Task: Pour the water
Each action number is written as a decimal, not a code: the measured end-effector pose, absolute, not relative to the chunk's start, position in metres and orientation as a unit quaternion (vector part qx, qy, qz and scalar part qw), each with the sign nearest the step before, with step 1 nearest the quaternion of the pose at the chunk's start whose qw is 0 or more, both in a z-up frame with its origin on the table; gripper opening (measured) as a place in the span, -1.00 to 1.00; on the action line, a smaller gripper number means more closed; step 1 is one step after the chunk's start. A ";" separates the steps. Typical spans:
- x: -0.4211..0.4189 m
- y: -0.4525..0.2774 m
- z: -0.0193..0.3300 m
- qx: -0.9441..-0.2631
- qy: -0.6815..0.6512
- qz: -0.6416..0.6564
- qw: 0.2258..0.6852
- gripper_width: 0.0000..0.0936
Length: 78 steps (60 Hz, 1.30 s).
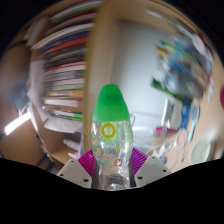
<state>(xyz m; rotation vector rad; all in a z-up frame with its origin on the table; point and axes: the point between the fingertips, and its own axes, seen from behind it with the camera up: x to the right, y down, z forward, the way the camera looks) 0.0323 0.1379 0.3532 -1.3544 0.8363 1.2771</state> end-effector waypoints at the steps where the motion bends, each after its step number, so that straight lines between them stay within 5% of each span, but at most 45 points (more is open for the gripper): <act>1: 0.044 0.136 0.362 -0.577 0.328 0.504 0.552 -0.07; 5: 0.108 0.125 0.390 -0.608 0.242 0.365 0.663 -0.07; 12: 0.203 0.106 0.410 -0.619 0.151 0.107 0.763 -0.07; 18: 0.253 0.121 0.365 -0.642 0.139 -0.010 0.754 -0.07; 30: 0.302 0.129 0.187 -0.733 0.132 -0.096 0.660 -0.06; 45: 0.299 0.124 0.083 -0.768 0.130 -0.081 0.622 0.01; 50: 0.300 0.122 0.097 -0.732 0.123 -0.091 0.664 0.02; 63: 0.299 0.121 0.094 -0.740 0.121 -0.098 0.654 0.13; 66: 0.300 0.119 0.081 -0.767 0.124 -0.093 0.623 0.29; 70: 0.295 0.108 0.071 -0.789 0.136 -0.078 0.594 0.82; 78: 0.282 0.067 0.088 -0.794 0.151 -0.075 0.584 0.80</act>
